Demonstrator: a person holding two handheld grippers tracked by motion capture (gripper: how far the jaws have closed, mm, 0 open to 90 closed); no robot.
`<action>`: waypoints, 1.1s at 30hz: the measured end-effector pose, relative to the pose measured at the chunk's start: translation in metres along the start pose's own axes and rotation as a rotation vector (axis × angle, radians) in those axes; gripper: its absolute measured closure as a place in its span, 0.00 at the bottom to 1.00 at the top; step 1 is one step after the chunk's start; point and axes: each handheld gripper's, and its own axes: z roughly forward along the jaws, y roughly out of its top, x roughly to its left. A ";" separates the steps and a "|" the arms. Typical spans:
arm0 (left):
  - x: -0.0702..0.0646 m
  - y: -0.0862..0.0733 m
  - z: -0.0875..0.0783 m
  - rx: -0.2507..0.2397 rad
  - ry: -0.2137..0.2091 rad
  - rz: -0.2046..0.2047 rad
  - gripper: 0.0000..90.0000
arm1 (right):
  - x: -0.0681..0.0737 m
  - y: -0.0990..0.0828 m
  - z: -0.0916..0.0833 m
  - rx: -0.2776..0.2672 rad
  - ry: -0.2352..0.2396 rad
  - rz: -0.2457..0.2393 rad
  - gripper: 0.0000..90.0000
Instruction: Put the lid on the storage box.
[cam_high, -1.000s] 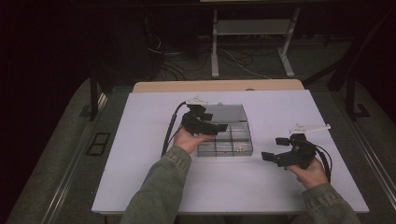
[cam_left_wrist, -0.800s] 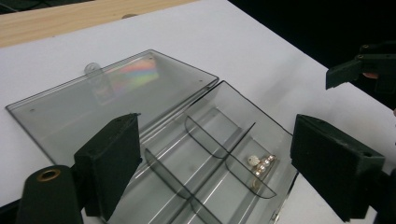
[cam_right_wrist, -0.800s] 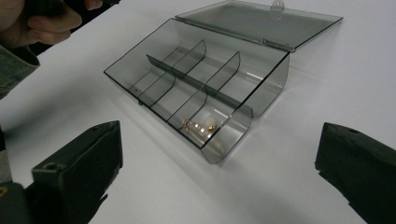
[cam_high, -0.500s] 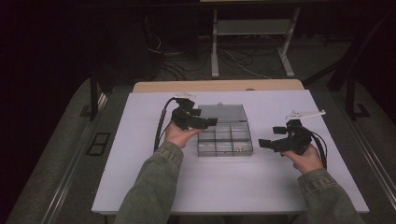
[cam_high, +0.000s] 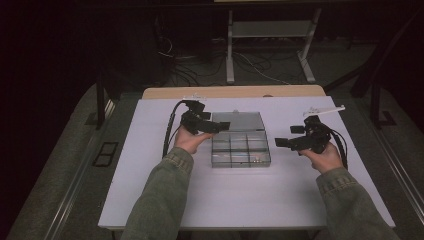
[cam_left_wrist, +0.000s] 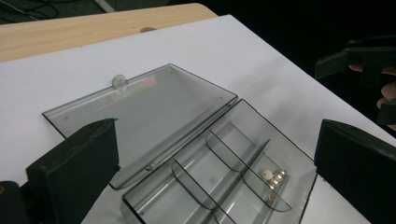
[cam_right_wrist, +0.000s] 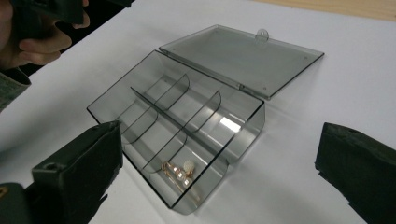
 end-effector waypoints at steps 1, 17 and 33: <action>0.001 0.001 0.000 0.000 0.001 -0.001 0.00 | 0.000 0.002 0.001 -0.001 0.002 0.001 0.01; 0.024 0.004 0.000 -0.030 0.029 -0.057 0.00 | -0.017 0.031 0.020 0.013 0.013 0.003 0.01; 0.047 -0.006 0.008 -0.032 0.067 -0.110 0.00 | -0.034 0.044 0.048 0.015 -0.012 0.030 0.01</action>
